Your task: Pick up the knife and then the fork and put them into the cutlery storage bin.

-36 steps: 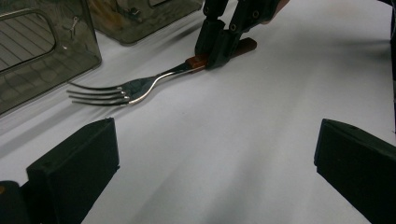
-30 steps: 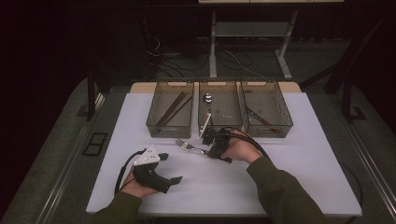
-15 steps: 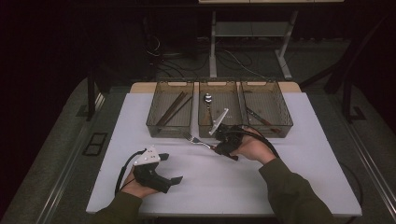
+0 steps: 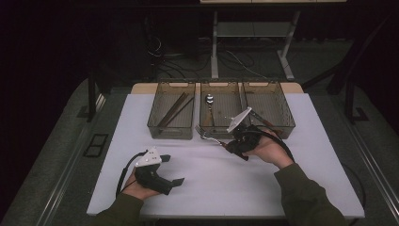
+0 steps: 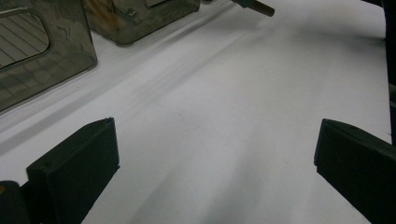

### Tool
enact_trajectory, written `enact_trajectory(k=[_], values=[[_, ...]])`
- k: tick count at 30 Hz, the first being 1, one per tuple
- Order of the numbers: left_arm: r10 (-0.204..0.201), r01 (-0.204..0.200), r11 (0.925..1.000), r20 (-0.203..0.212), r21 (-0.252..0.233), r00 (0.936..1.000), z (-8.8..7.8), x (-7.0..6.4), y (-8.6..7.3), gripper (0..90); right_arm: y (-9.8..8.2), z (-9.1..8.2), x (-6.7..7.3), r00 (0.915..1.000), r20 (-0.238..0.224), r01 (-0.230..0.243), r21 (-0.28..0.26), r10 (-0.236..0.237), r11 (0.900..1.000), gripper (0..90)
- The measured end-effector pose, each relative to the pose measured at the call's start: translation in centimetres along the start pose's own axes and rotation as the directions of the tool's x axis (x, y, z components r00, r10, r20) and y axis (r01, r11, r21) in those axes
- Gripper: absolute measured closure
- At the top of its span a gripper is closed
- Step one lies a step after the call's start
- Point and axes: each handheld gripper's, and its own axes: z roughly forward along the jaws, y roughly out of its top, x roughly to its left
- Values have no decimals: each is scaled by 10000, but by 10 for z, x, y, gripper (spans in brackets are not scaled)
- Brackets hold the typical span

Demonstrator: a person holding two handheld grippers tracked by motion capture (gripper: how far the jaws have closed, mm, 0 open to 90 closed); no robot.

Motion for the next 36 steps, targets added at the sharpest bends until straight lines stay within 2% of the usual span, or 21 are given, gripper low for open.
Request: enact_trajectory(k=[9,15,23,26,29,32,36], values=[[-14,16,9999,132,-111,9999,1,1,0,0,-16,-18,-3,9997,35,-253,-776,256,9967,770],[16,-12,9998,206,-190,9998,0,1,0,0,-26,-32,-9,9978,75,-636,-1452,654,9874,769],[34,-31,9999,175,-168,9998,1,1,0,0,-38,-53,-20,9920,251,-1140,-2467,1239,9624,770],[61,-58,9998,195,-166,9998,1,0,0,0,-43,-60,-25,9891,320,-1290,-2870,1441,9492,769],[70,-67,9999,190,-158,9998,1,0,0,0,-46,-66,-29,9869,432,-1346,-3124,1556,9404,770],[75,-72,9999,200,-156,9998,1,0,0,0,-50,-74,-33,9829,547,-1464,-3458,1757,9268,770],[71,-68,9999,199,-158,9998,1,0,0,0,-54,-81,-40,9775,708,-1599,-3665,1988,9166,769]])
